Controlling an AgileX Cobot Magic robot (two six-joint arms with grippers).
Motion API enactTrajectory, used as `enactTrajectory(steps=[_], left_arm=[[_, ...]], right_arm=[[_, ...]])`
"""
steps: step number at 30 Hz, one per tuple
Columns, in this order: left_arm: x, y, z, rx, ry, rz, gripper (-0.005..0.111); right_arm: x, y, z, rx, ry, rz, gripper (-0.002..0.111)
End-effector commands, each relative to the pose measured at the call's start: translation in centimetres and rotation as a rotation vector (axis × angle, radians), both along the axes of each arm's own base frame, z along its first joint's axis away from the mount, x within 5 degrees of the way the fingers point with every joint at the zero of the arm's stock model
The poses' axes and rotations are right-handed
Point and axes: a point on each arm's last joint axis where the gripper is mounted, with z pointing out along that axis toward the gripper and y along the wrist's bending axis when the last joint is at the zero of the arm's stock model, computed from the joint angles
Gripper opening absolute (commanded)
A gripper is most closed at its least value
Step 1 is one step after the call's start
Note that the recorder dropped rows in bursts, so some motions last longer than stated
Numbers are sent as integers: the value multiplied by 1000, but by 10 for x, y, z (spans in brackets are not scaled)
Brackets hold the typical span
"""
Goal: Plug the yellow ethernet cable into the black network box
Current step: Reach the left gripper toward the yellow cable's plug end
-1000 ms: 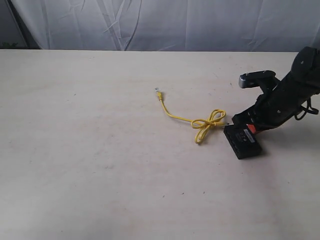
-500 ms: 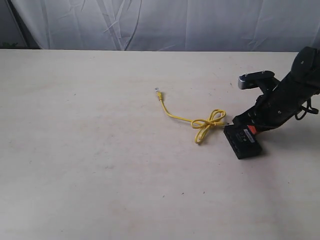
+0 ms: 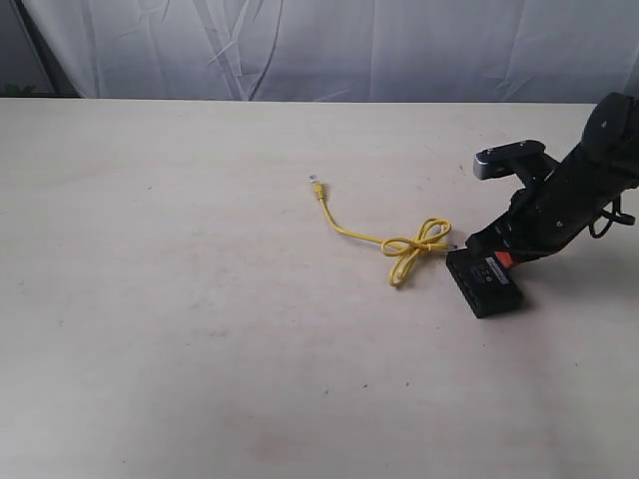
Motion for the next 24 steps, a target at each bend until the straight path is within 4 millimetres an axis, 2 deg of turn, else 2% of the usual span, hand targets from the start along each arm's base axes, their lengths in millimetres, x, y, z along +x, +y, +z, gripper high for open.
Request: enactTrajectory(steps=[1,7,11,17,24], left_arm=[[32,-10,-6,-2,161,-106,0],[74,-31,-14,-62,289,-295,0],[107,-57,-22,-42,380,-405,0],[157,-98,-38,22,463,-456,0],[197,-142,-52,76,499,-502,0]], right_arm=[[2,-1,1,-2,-17,6,-1],[3,-1,1,-3,-21,5,-1],[3,-2,1,-4,-28,5,-1],[4,-2,2,-6,-39,3,-1],[5,-2,2,-9,-51,0,-1]])
